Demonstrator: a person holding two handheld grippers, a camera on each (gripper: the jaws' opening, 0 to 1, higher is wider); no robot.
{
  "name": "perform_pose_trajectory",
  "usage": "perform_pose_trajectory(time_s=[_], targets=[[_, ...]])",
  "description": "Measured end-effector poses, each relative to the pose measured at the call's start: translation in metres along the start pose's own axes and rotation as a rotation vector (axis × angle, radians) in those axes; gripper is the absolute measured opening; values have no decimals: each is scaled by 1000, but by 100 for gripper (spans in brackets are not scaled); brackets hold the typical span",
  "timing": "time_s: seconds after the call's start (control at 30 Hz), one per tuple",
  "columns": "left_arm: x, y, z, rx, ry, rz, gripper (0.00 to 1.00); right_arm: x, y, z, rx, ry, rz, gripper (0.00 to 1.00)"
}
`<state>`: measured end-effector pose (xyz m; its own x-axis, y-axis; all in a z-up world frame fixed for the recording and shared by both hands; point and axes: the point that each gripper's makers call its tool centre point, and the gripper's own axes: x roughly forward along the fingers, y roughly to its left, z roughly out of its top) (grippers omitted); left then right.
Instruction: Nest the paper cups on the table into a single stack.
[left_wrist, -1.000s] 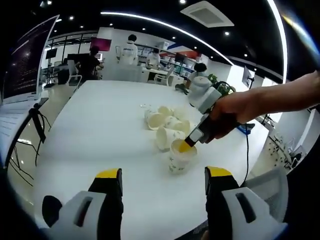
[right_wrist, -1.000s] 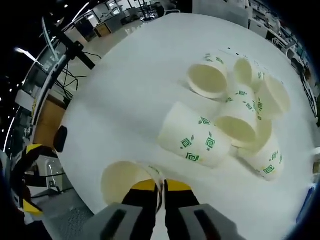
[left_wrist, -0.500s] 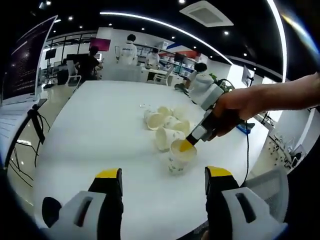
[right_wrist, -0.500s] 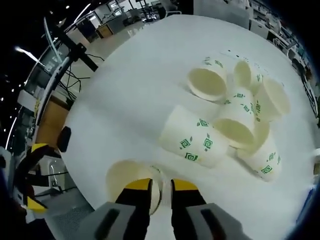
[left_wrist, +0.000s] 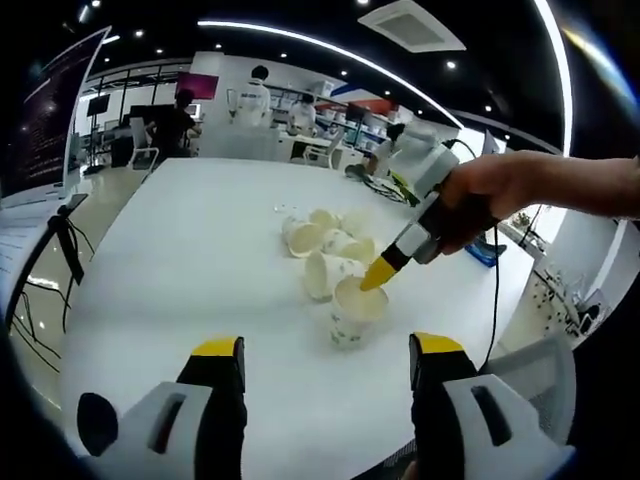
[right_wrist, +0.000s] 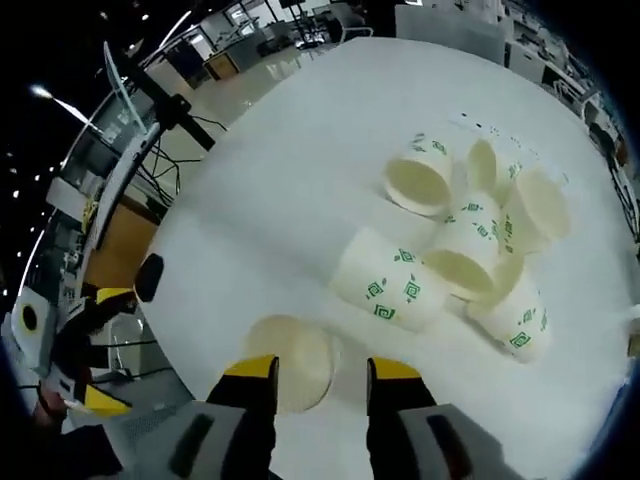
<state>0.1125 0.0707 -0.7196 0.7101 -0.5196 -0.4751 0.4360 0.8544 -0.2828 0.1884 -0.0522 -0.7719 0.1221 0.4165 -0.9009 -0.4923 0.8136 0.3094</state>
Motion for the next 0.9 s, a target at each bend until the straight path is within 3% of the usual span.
perform_pose_trajectory(time_s=[0.23,0.43,0.8,0.9], targets=[[1,-5,1,2,4,-8,66,-25,0,11,-62,-30,5,51],[3,-5,-1,2,9,-10,66,-42,-10,23,-44,-86,-3,51],[5,2,-6,-4,17,-7,65,-63,-56,43,46,-161,-58,49],[4,4,-8,-6,20,-3,65,-67,-68,42,80,-162,-81,49]])
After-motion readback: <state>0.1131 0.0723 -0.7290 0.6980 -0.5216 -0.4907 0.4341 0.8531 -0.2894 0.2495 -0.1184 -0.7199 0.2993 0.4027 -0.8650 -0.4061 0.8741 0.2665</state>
